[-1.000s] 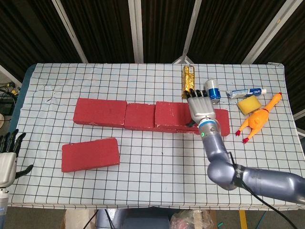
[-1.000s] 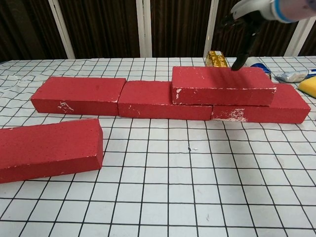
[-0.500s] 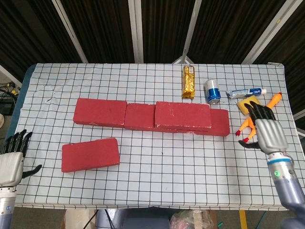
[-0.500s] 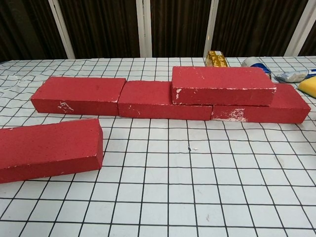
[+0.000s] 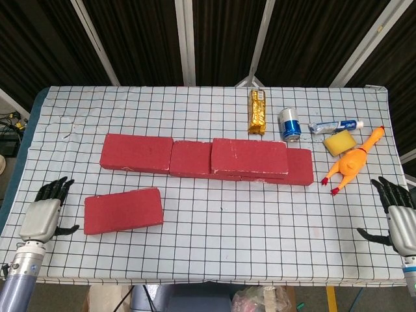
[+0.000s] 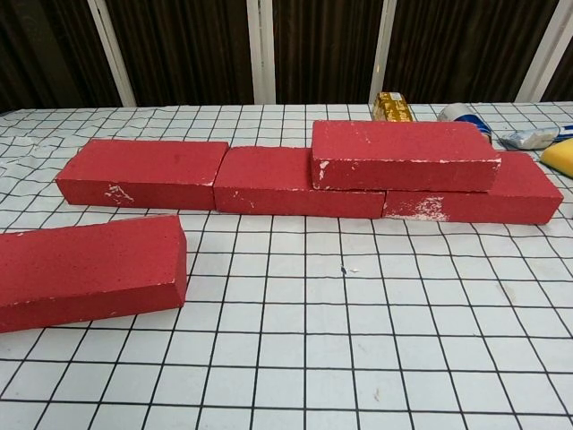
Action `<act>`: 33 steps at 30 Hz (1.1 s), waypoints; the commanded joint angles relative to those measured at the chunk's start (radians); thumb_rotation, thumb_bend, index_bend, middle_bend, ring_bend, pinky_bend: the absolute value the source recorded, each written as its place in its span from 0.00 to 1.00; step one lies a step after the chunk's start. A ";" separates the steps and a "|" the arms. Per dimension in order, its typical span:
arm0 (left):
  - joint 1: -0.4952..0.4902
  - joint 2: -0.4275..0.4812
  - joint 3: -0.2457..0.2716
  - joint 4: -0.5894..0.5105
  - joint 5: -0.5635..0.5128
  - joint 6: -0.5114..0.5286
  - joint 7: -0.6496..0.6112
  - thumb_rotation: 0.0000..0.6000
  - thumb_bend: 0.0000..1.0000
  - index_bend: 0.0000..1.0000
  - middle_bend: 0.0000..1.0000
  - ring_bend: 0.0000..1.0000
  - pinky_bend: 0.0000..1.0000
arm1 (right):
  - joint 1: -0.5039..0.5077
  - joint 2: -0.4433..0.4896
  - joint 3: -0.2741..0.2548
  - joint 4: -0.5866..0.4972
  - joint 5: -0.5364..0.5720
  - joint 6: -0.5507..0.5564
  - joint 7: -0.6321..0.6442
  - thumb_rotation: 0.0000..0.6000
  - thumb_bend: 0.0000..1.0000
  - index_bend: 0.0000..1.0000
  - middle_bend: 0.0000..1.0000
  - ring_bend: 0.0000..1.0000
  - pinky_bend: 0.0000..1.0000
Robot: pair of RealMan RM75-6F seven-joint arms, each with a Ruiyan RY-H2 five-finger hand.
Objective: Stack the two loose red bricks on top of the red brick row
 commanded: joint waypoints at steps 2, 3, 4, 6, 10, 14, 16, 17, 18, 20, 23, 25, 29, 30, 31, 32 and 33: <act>-0.084 0.036 -0.014 -0.087 -0.107 -0.107 0.067 1.00 0.00 0.01 0.00 0.00 0.00 | -0.016 -0.015 0.000 0.012 0.000 -0.003 -0.003 1.00 0.16 0.00 0.00 0.00 0.00; -0.101 0.040 -0.014 -0.099 -0.128 -0.129 0.073 1.00 0.00 0.01 0.00 0.00 0.00 | -0.021 -0.021 -0.001 0.017 -0.004 -0.002 -0.005 1.00 0.16 0.00 0.00 0.00 0.00; -0.113 0.042 -0.013 -0.104 -0.143 -0.143 0.079 1.00 0.00 0.01 0.00 0.00 0.00 | -0.026 -0.026 -0.002 0.019 -0.009 -0.001 -0.007 1.00 0.16 0.00 0.00 0.00 0.00; -0.138 0.037 -0.013 -0.110 -0.175 -0.159 0.098 1.00 0.00 0.01 0.00 0.00 0.00 | -0.033 -0.035 -0.004 0.022 -0.020 0.002 -0.008 1.00 0.16 0.00 0.00 0.00 0.00; -0.185 0.003 -0.009 -0.110 -0.224 -0.164 0.142 1.00 0.00 0.01 0.00 0.00 0.00 | -0.050 -0.052 -0.011 0.027 -0.046 0.004 0.002 1.00 0.16 0.00 0.00 0.00 0.00; -0.218 -0.029 0.002 -0.104 -0.238 -0.160 0.169 1.00 0.00 0.01 0.00 0.00 0.00 | -0.059 -0.065 -0.010 0.036 -0.060 0.005 -0.001 1.00 0.16 0.00 0.00 0.00 0.00; -0.238 -0.046 0.007 -0.100 -0.257 -0.159 0.187 1.00 0.00 0.01 0.00 0.00 0.00 | -0.062 -0.066 -0.009 0.034 -0.071 0.003 -0.001 1.00 0.16 0.00 0.00 0.00 0.00; -0.244 -0.053 0.010 -0.099 -0.265 -0.160 0.191 1.00 0.00 0.01 0.00 0.00 0.00 | -0.063 -0.066 -0.009 0.034 -0.075 0.002 -0.001 1.00 0.16 0.00 0.00 0.00 0.00; -0.250 -0.058 0.014 -0.098 -0.272 -0.160 0.195 1.00 0.00 0.01 0.00 0.00 0.00 | -0.064 -0.065 -0.010 0.033 -0.078 0.000 -0.002 1.00 0.16 0.00 0.00 0.00 0.00; -0.260 -0.066 0.025 -0.097 -0.284 -0.157 0.204 1.00 0.00 0.01 0.00 0.00 0.00 | -0.066 -0.064 -0.008 0.032 -0.080 -0.006 0.000 1.00 0.16 0.00 0.00 0.00 0.00; -0.266 -0.084 0.047 -0.094 -0.296 -0.131 0.230 1.00 0.00 0.01 0.00 0.00 0.00 | -0.068 -0.063 -0.004 0.032 -0.077 -0.013 0.002 1.00 0.16 0.00 0.00 0.00 0.00; -0.268 -0.100 0.059 -0.090 -0.301 -0.111 0.246 1.00 0.00 0.01 0.00 0.00 0.00 | -0.070 -0.063 -0.001 0.032 -0.078 -0.015 0.003 1.00 0.16 0.00 0.00 0.00 0.00; -0.274 -0.129 0.073 -0.071 -0.302 -0.082 0.262 1.00 0.00 0.00 0.00 0.00 0.00 | -0.072 -0.062 0.003 0.033 -0.079 -0.022 0.003 1.00 0.16 0.00 0.00 0.00 0.00; -0.276 -0.137 0.076 -0.065 -0.303 -0.076 0.269 1.00 0.00 0.00 0.00 0.00 0.00 | -0.072 -0.061 0.004 0.033 -0.079 -0.024 0.004 1.00 0.16 0.00 0.00 0.00 0.00; -0.278 -0.145 0.080 -0.057 -0.307 -0.071 0.276 1.00 0.00 0.00 0.00 0.00 0.00 | -0.073 -0.060 0.005 0.033 -0.079 -0.026 0.006 1.00 0.16 0.00 0.00 0.00 0.00; -0.281 -0.155 0.082 -0.050 -0.315 -0.067 0.281 1.00 0.00 0.00 0.00 0.00 0.00 | -0.074 -0.060 0.006 0.034 -0.079 -0.027 0.008 1.00 0.16 0.00 0.00 0.00 0.00; -0.284 -0.162 0.083 -0.044 -0.320 -0.066 0.283 1.00 0.00 0.00 0.00 0.00 0.00 | -0.075 -0.059 0.008 0.035 -0.078 -0.027 0.009 1.00 0.16 0.00 0.00 0.00 0.00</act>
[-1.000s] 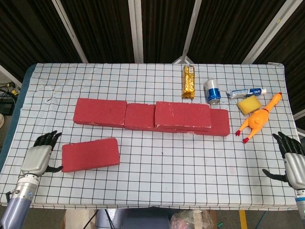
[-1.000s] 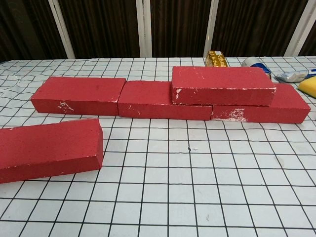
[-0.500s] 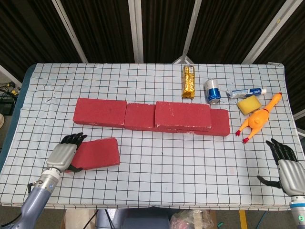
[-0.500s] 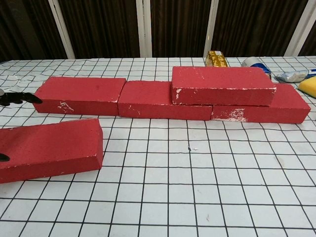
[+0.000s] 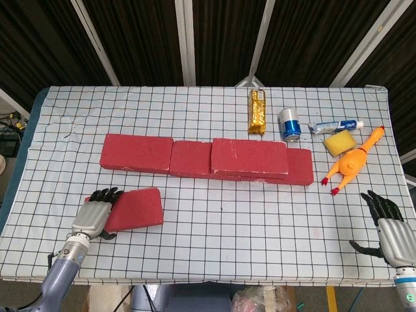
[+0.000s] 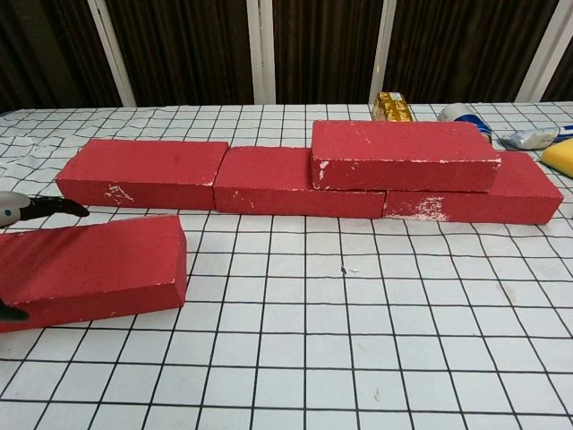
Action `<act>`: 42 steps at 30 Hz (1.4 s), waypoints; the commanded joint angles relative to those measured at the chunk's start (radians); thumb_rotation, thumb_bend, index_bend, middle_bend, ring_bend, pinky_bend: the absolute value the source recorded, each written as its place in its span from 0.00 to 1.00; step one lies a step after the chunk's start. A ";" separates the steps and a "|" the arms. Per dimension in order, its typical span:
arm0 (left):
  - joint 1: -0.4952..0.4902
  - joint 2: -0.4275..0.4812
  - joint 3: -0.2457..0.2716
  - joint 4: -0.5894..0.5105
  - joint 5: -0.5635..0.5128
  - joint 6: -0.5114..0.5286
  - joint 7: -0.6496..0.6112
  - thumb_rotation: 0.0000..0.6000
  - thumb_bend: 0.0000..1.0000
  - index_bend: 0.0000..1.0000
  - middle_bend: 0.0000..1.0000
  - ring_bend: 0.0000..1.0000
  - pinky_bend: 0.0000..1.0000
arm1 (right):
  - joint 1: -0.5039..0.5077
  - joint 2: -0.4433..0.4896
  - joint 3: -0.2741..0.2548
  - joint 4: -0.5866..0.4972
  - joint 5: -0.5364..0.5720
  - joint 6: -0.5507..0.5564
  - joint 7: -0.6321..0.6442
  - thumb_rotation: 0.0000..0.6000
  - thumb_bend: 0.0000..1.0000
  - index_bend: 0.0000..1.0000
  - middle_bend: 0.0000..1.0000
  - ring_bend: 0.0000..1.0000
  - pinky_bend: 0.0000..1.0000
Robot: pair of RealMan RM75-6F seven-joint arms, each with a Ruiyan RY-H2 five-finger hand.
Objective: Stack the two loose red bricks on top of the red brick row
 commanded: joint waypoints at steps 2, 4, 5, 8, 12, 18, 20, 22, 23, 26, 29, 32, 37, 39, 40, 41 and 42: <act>-0.012 -0.029 0.007 0.027 -0.023 0.007 0.008 1.00 0.00 0.00 0.00 0.00 0.00 | -0.003 0.001 0.006 0.004 0.003 -0.003 0.000 1.00 0.16 0.00 0.00 0.00 0.00; -0.017 -0.040 0.007 0.038 -0.030 0.006 0.007 1.00 0.00 0.00 0.00 0.00 0.00 | -0.003 0.000 0.008 0.006 0.004 -0.006 -0.002 1.00 0.16 0.00 0.00 0.00 0.00; -0.020 -0.044 0.008 0.043 -0.033 0.005 0.008 1.00 0.00 0.00 0.00 0.00 0.00 | -0.003 -0.001 0.009 0.007 0.004 -0.008 -0.003 1.00 0.16 0.00 0.00 0.00 0.00; -0.027 -0.059 0.011 0.059 -0.038 0.010 0.011 1.00 0.00 0.00 0.00 0.00 0.00 | -0.003 -0.003 0.015 0.009 0.012 -0.014 -0.004 1.00 0.16 0.00 0.00 0.00 0.00; -0.031 -0.077 0.010 0.079 -0.038 0.023 0.007 1.00 0.00 0.01 0.00 0.00 0.02 | -0.005 -0.004 0.020 0.007 0.018 -0.017 -0.009 1.00 0.16 0.00 0.00 0.00 0.00; -0.037 -0.085 0.013 0.093 -0.037 0.039 0.013 1.00 0.00 0.05 0.12 0.05 0.09 | -0.005 -0.005 0.024 0.006 0.025 -0.031 -0.013 1.00 0.16 0.00 0.00 0.00 0.00; -0.043 -0.087 0.012 0.096 -0.050 0.046 0.029 1.00 0.00 0.09 0.17 0.05 0.09 | -0.005 -0.004 0.026 0.004 0.028 -0.035 -0.013 1.00 0.16 0.00 0.00 0.00 0.00; -0.051 -0.089 0.008 0.095 -0.070 0.052 0.048 1.00 0.00 0.15 0.20 0.05 0.09 | -0.006 -0.003 0.030 0.001 0.030 -0.035 -0.010 1.00 0.16 0.00 0.00 0.00 0.00; -0.054 -0.090 0.006 0.094 -0.075 0.056 0.056 1.00 0.00 0.17 0.21 0.05 0.09 | -0.006 -0.004 0.031 0.001 0.031 -0.035 -0.010 1.00 0.16 0.00 0.00 0.00 0.00; -0.066 -0.089 -0.003 0.083 -0.084 0.073 0.077 1.00 0.00 0.21 0.24 0.05 0.09 | -0.006 -0.006 0.032 0.002 0.032 -0.039 -0.014 1.00 0.16 0.00 0.00 0.00 0.00; -0.074 -0.074 -0.019 0.058 -0.077 0.090 0.079 1.00 0.00 0.23 0.26 0.05 0.09 | -0.006 -0.006 0.034 0.002 0.035 -0.044 -0.016 1.00 0.16 0.00 0.00 0.00 0.00; -0.084 -0.039 -0.040 0.017 -0.053 0.103 0.073 1.00 0.00 0.26 0.28 0.06 0.10 | -0.009 -0.005 0.037 0.001 0.038 -0.041 -0.016 1.00 0.16 0.00 0.00 0.00 0.00; -0.137 0.096 -0.115 -0.086 -0.070 0.003 0.010 1.00 0.00 0.27 0.29 0.06 0.10 | -0.009 -0.009 0.043 0.001 0.048 -0.046 -0.022 1.00 0.16 0.00 0.00 0.00 0.00; -0.172 0.156 -0.145 -0.103 -0.096 -0.062 -0.006 1.00 0.00 0.28 0.29 0.06 0.10 | -0.008 -0.009 0.043 0.000 0.049 -0.052 -0.024 1.00 0.16 0.00 0.00 0.00 0.00; -0.200 0.195 -0.164 -0.110 -0.134 -0.108 -0.010 1.00 0.00 0.28 0.29 0.06 0.10 | -0.006 -0.010 0.044 0.000 0.053 -0.056 -0.027 1.00 0.16 0.00 0.00 0.00 0.00; -0.223 0.221 -0.178 -0.111 -0.165 -0.141 -0.011 1.00 0.00 0.28 0.29 0.06 0.10 | -0.006 -0.011 0.045 0.000 0.057 -0.058 -0.030 1.00 0.16 0.00 0.00 0.00 0.00; -0.248 0.242 -0.190 -0.107 -0.198 -0.171 -0.010 1.00 0.00 0.28 0.29 0.06 0.10 | -0.005 -0.012 0.046 0.000 0.060 -0.059 -0.034 1.00 0.16 0.00 0.00 0.00 0.00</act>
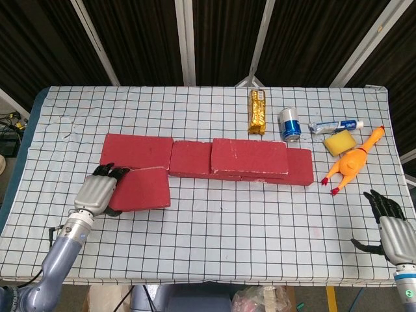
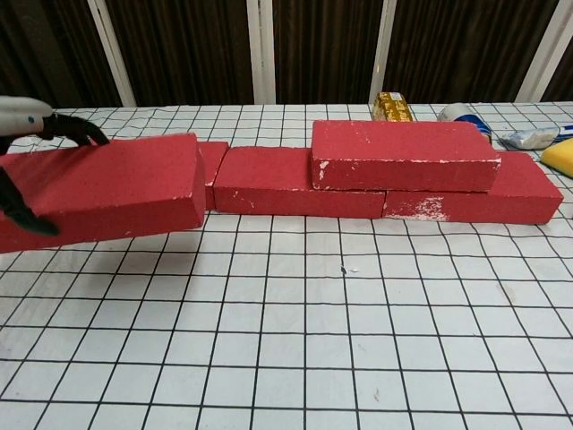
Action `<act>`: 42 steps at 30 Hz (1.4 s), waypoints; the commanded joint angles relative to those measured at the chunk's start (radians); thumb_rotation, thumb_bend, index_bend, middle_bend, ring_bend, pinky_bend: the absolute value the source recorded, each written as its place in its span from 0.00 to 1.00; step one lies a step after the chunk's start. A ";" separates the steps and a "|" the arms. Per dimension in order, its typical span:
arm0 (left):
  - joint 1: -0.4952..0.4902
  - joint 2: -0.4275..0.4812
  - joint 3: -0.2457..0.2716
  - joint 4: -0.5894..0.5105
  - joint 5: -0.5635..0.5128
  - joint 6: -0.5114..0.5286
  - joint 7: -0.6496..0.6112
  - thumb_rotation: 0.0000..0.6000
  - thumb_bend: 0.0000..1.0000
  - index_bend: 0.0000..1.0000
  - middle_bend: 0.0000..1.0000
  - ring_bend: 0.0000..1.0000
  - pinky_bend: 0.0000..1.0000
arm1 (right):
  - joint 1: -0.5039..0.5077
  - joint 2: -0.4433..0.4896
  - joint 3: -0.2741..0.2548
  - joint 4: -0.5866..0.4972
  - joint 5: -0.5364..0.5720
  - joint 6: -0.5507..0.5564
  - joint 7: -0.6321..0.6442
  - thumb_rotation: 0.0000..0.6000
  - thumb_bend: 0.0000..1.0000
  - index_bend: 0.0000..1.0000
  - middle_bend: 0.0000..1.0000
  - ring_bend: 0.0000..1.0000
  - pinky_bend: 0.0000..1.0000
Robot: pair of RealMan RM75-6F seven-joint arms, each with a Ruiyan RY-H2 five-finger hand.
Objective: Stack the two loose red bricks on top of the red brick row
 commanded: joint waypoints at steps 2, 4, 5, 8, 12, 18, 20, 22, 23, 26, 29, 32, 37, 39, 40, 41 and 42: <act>-0.134 0.129 -0.076 -0.006 -0.152 -0.156 -0.005 1.00 0.00 0.28 0.28 0.06 0.10 | 0.003 -0.004 0.004 0.000 0.010 -0.007 -0.013 1.00 0.16 0.00 0.00 0.00 0.00; -0.202 0.141 -0.068 0.038 -0.208 -0.185 0.057 1.00 0.00 0.27 0.27 0.06 0.10 | 0.005 -0.008 0.007 0.001 0.018 -0.011 -0.022 1.00 0.16 0.00 0.00 0.00 0.00; -0.231 0.140 -0.062 0.058 -0.235 -0.190 0.086 1.00 0.00 0.27 0.27 0.06 0.10 | 0.006 -0.010 0.008 0.001 0.022 -0.013 -0.027 1.00 0.16 0.00 0.00 0.00 0.00; -0.311 0.110 -0.053 0.127 -0.295 -0.196 0.142 1.00 0.00 0.27 0.27 0.06 0.10 | 0.009 -0.016 0.010 0.001 0.030 -0.021 -0.040 1.00 0.16 0.00 0.00 0.00 0.00; -0.368 0.053 -0.045 0.235 -0.271 -0.207 0.145 1.00 0.00 0.27 0.26 0.06 0.10 | 0.012 -0.026 0.015 0.003 0.043 -0.025 -0.060 1.00 0.16 0.00 0.00 0.00 0.00; -0.390 -0.033 -0.038 0.369 -0.213 -0.243 0.061 1.00 0.00 0.27 0.26 0.06 0.10 | 0.013 -0.032 0.016 0.000 0.051 -0.029 -0.076 1.00 0.16 0.00 0.00 0.00 0.00; -0.391 -0.063 -0.037 0.411 -0.187 -0.259 0.022 1.00 0.00 0.27 0.27 0.06 0.10 | 0.014 -0.032 0.015 -0.001 0.053 -0.033 -0.079 1.00 0.16 0.00 0.00 0.00 0.00; -0.395 -0.086 -0.037 0.445 -0.169 -0.271 -0.006 1.00 0.00 0.28 0.28 0.06 0.10 | 0.014 -0.032 0.016 -0.002 0.056 -0.035 -0.083 1.00 0.16 0.00 0.00 0.00 0.00; -0.398 -0.100 -0.038 0.467 -0.159 -0.275 -0.023 1.00 0.00 0.28 0.28 0.06 0.10 | 0.014 -0.033 0.017 -0.002 0.058 -0.035 -0.085 1.00 0.16 0.00 0.00 0.00 0.00; -0.410 -0.128 -0.040 0.512 -0.167 -0.288 -0.050 1.00 0.00 0.28 0.29 0.06 0.10 | 0.014 -0.034 0.019 -0.002 0.064 -0.036 -0.086 1.00 0.16 0.00 0.00 0.00 0.00; -0.427 -0.144 -0.040 0.541 -0.186 -0.294 -0.057 1.00 0.00 0.28 0.29 0.06 0.10 | 0.013 -0.036 0.022 0.000 0.068 -0.033 -0.090 1.00 0.16 0.00 0.00 0.00 0.00; -0.442 -0.158 -0.042 0.564 -0.213 -0.299 -0.066 1.00 0.00 0.28 0.29 0.06 0.10 | 0.013 -0.036 0.025 -0.001 0.073 -0.034 -0.090 1.00 0.16 0.00 0.00 0.00 0.00; -0.472 -0.177 -0.026 0.591 -0.236 -0.314 -0.053 1.00 0.00 0.29 0.29 0.06 0.10 | 0.014 -0.036 0.028 0.001 0.082 -0.038 -0.091 1.00 0.16 0.00 0.00 0.00 0.00; -0.486 -0.183 -0.020 0.599 -0.244 -0.320 -0.043 1.00 0.00 0.29 0.29 0.06 0.10 | 0.012 -0.035 0.028 -0.001 0.082 -0.036 -0.093 1.00 0.16 0.00 0.00 0.00 0.00; -0.492 -0.188 -0.018 0.602 -0.249 -0.323 -0.041 1.00 0.00 0.29 0.29 0.06 0.10 | 0.011 -0.035 0.028 -0.002 0.083 -0.035 -0.093 1.00 0.16 0.00 0.00 0.00 0.00; -0.499 -0.193 -0.016 0.607 -0.255 -0.326 -0.038 1.00 0.00 0.29 0.29 0.06 0.10 | 0.011 -0.035 0.028 -0.003 0.083 -0.035 -0.094 1.00 0.16 0.00 0.00 0.00 0.00; -0.505 -0.199 -0.014 0.613 -0.260 -0.328 -0.034 1.00 0.00 0.29 0.29 0.06 0.10 | 0.011 -0.034 0.028 -0.003 0.083 -0.035 -0.094 1.00 0.16 0.00 0.00 0.00 0.00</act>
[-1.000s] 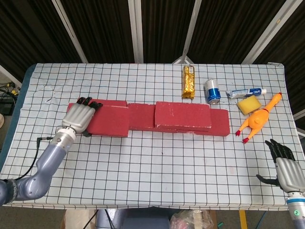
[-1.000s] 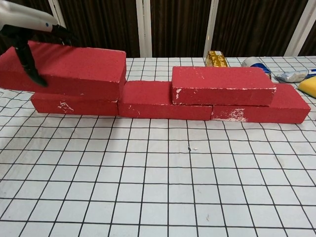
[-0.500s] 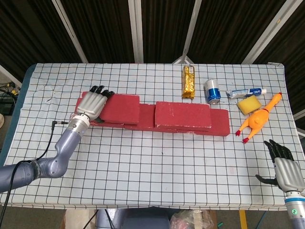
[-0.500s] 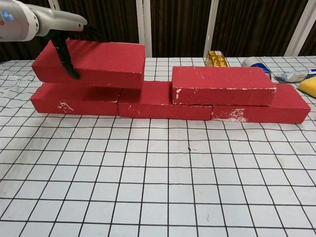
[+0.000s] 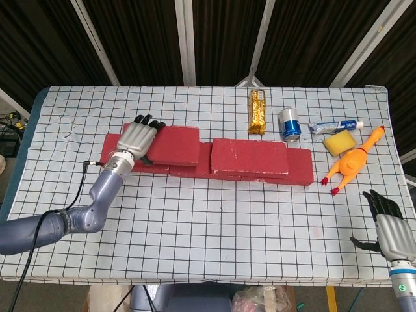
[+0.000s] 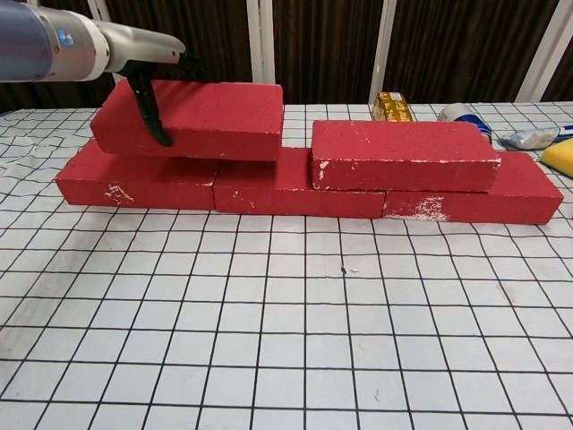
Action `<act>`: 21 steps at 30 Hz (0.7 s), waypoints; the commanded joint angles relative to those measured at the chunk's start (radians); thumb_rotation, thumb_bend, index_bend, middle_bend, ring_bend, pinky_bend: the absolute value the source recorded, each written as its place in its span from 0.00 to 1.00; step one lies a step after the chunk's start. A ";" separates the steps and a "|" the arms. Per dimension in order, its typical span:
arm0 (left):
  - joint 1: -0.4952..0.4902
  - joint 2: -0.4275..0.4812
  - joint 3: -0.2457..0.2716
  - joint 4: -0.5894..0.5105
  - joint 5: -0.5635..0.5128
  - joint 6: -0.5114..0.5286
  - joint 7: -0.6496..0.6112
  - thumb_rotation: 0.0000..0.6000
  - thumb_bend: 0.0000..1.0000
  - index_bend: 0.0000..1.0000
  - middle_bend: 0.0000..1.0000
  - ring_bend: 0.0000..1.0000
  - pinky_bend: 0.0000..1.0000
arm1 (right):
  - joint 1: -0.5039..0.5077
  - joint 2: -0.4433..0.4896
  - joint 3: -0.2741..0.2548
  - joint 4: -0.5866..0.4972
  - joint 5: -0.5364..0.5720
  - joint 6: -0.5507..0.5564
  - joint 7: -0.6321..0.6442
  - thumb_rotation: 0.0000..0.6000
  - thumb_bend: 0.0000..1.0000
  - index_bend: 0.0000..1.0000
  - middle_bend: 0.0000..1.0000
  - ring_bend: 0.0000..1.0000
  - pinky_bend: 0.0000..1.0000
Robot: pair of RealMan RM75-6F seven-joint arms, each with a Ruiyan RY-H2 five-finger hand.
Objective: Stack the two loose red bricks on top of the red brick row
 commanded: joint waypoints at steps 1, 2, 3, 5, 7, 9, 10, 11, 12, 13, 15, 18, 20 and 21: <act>-0.021 -0.018 0.011 0.018 -0.018 -0.010 0.014 1.00 0.00 0.29 0.29 0.06 0.10 | -0.001 0.001 0.000 -0.001 0.001 0.000 0.000 1.00 0.16 0.00 0.00 0.00 0.00; -0.027 -0.025 0.015 0.023 -0.022 -0.012 0.018 1.00 0.00 0.29 0.29 0.06 0.10 | -0.001 0.001 0.000 -0.001 0.001 0.001 0.000 1.00 0.16 0.00 0.00 0.00 0.00; -0.032 -0.031 0.019 0.029 -0.026 -0.014 0.021 1.00 0.00 0.29 0.29 0.06 0.10 | -0.002 0.003 0.001 -0.001 0.002 0.000 0.000 1.00 0.16 0.00 0.00 0.00 0.00; -0.040 -0.044 0.027 0.039 -0.032 -0.017 0.023 1.00 0.00 0.29 0.29 0.06 0.10 | -0.003 0.004 0.003 -0.002 0.004 0.003 0.003 1.00 0.16 0.00 0.00 0.00 0.00; -0.042 -0.054 0.031 0.047 -0.032 -0.017 0.016 1.00 0.00 0.29 0.29 0.06 0.10 | -0.004 0.004 0.005 0.000 0.007 0.006 0.002 1.00 0.16 0.00 0.00 0.00 0.00; -0.042 -0.061 0.032 0.054 -0.037 -0.016 0.007 1.00 0.00 0.29 0.29 0.06 0.10 | -0.005 0.004 0.005 0.000 0.005 0.007 0.006 1.00 0.16 0.00 0.00 0.00 0.00; -0.044 -0.065 0.033 0.058 -0.042 -0.015 0.005 1.00 0.00 0.29 0.29 0.06 0.10 | -0.005 0.005 0.005 -0.001 0.004 0.006 0.008 1.00 0.16 0.00 0.00 0.00 0.00; -0.045 -0.066 0.033 0.059 -0.045 -0.012 0.003 1.00 0.00 0.29 0.29 0.06 0.10 | -0.005 0.006 0.005 0.000 0.003 0.006 0.009 1.00 0.16 0.00 0.00 0.00 0.00; -0.046 -0.067 0.031 0.060 -0.046 -0.009 -0.001 1.00 0.00 0.29 0.29 0.06 0.10 | -0.005 0.006 0.004 -0.001 0.002 0.005 0.008 1.00 0.16 0.00 0.00 0.00 0.00; -0.046 -0.070 0.029 0.061 -0.045 -0.005 -0.006 1.00 0.00 0.29 0.29 0.06 0.10 | -0.005 0.006 0.005 -0.001 0.002 0.006 0.008 1.00 0.16 0.00 0.00 0.00 0.00; -0.048 -0.072 0.030 0.062 -0.047 -0.003 -0.010 1.00 0.00 0.29 0.29 0.06 0.10 | -0.006 0.005 0.005 -0.001 0.001 0.006 0.009 1.00 0.16 0.00 0.00 0.00 0.00; -0.053 -0.077 0.035 0.066 -0.050 -0.006 -0.008 1.00 0.00 0.29 0.29 0.06 0.10 | -0.006 0.005 0.004 -0.001 0.002 0.004 0.007 1.00 0.16 0.00 0.00 0.00 0.00; -0.057 -0.082 0.036 0.070 -0.051 -0.011 -0.011 1.00 0.00 0.29 0.29 0.06 0.10 | -0.005 0.004 0.005 -0.002 0.004 0.001 0.006 1.00 0.16 0.00 0.00 0.00 0.00; -0.058 -0.085 0.037 0.073 -0.051 -0.014 -0.013 1.00 0.00 0.29 0.29 0.06 0.10 | -0.005 0.004 0.005 -0.002 0.005 0.001 0.005 1.00 0.16 0.00 0.00 0.00 0.00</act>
